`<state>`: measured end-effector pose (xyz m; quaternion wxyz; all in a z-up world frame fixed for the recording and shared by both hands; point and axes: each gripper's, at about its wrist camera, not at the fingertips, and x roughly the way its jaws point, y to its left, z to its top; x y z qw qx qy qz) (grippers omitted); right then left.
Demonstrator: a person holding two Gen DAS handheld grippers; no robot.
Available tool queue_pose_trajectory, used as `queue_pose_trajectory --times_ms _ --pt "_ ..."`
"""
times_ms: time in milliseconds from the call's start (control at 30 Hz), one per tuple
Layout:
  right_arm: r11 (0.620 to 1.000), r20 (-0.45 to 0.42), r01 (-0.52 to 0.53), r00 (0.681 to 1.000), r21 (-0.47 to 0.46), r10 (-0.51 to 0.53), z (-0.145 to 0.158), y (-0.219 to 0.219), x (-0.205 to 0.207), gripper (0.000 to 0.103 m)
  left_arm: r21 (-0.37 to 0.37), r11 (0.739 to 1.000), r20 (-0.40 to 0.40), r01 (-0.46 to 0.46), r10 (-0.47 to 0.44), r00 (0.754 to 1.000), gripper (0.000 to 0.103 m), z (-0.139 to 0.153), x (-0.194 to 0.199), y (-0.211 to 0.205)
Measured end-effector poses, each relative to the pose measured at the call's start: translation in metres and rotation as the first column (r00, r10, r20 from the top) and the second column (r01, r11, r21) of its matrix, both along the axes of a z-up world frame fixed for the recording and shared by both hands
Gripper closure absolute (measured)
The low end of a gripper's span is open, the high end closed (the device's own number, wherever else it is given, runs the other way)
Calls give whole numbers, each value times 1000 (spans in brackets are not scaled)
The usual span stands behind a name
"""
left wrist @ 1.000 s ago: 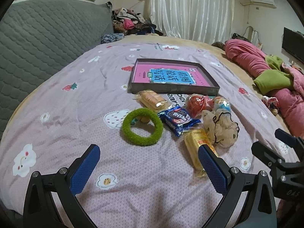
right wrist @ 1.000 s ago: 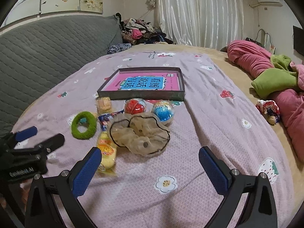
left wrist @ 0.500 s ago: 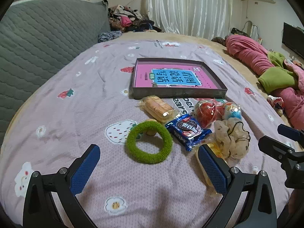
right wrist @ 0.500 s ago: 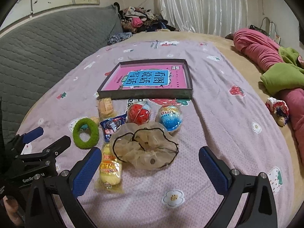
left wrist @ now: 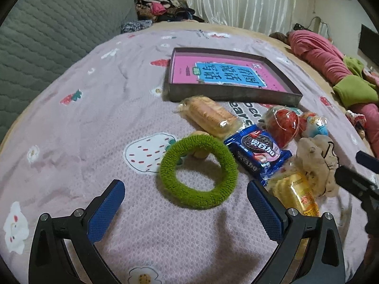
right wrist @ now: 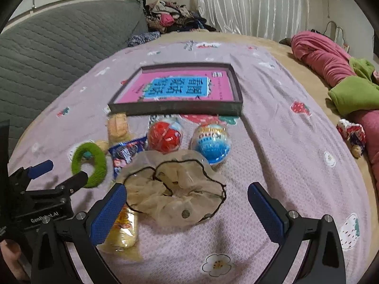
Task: Organize objects
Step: 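Move the left tool toward the green hair tie while the right tool approaches the beige scrunchie, then close the left tool on the green hair tie while the right tool grasps the beige scrunchie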
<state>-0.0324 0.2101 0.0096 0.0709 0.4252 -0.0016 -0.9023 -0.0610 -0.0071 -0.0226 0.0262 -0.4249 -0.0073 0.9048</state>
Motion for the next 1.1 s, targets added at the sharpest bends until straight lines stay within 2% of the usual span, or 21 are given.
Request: queue_pose_trajectory --times_ms 333,500,567,800,833,900,933,967,1033,1100 --pt "1000 12 -26 1000 -16 26 -18 -12 -10 7 -32 999 8 25 -25 1000 1 -16 -14 11" --pt "999 28 -45 999 -18 46 -25 -18 -17 8 12 1000 39 24 -24 999 5 -24 -24 4" --pt "998 34 -48 998 -28 49 -28 -19 -19 11 23 999 42 28 -29 999 5 -26 -26 3" --pt "993 42 -79 996 -88 83 -33 -18 -24 36 68 997 53 42 -45 998 6 -30 -31 0" --pt "992 40 -86 995 -91 90 -33 -18 -24 42 67 997 52 43 -47 998 8 -29 -31 1" --pt "992 41 -94 994 -87 98 -33 -19 -23 53 68 996 55 50 -54 997 19 -29 -31 2" --pt "992 41 -98 994 -81 101 -32 -20 -22 57 71 996 56 53 -57 997 34 -28 -31 3" --pt "992 37 -105 994 -68 107 -31 -21 -20 59 67 996 54 55 -58 997 41 -28 -31 3" --pt "992 32 -113 993 -54 115 -31 -22 -19 65 67 996 49 66 -70 996 45 -27 -31 5" --pt "991 32 -118 992 -55 120 -31 -22 -18 69 77 994 49 76 -79 996 55 -26 -30 5"
